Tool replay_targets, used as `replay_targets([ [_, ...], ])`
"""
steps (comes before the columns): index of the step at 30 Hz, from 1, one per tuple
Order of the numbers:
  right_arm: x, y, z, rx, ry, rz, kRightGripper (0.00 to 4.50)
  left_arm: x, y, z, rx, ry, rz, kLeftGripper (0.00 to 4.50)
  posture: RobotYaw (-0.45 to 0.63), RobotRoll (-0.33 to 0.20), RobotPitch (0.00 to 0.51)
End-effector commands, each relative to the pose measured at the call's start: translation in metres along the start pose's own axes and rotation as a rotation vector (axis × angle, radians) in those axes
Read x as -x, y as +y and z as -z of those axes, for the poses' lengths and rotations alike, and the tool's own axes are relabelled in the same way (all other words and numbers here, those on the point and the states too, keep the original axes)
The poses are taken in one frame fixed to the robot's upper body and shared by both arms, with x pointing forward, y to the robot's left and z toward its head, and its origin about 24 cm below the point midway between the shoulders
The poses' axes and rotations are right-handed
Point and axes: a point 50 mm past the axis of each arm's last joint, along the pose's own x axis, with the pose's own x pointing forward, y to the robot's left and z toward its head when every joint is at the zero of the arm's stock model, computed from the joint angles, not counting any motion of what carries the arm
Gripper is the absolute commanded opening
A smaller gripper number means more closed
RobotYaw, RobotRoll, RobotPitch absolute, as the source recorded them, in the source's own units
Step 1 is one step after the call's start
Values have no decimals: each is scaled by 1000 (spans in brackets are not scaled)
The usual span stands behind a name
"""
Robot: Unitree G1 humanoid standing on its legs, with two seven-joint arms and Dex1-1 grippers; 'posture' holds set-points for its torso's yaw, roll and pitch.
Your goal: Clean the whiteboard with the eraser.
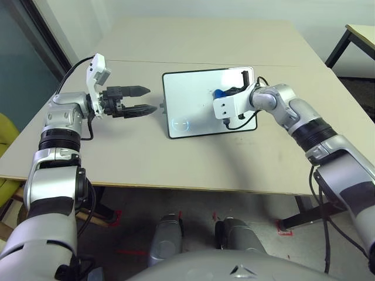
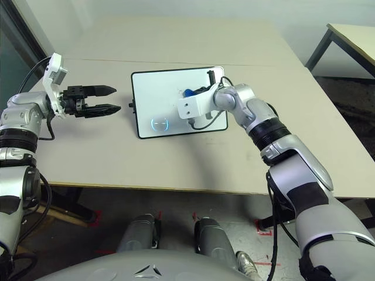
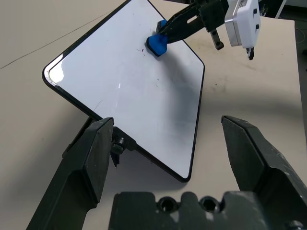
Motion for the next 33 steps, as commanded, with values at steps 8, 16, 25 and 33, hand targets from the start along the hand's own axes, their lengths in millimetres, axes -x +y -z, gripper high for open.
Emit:
replay_targets([
  [8, -7, -8, -20, -9, -42, 15, 1, -1, 1, -6, -20, 14, 1, 4500, 156, 0, 35],
  [16, -11, -13, -39, 4, -92, 26, 1, -1, 1, -6, -20, 15, 1, 4500, 156, 0, 35],
  [25, -15, -15, -49, 15, -116, 24, 1, -1, 1, -6, -17, 12, 1, 4500, 163, 0, 34],
  [33, -15, -10, -40, 7, -89, 0, 1, 0, 1, -5, -16, 11, -2, 4500, 165, 0, 34],
])
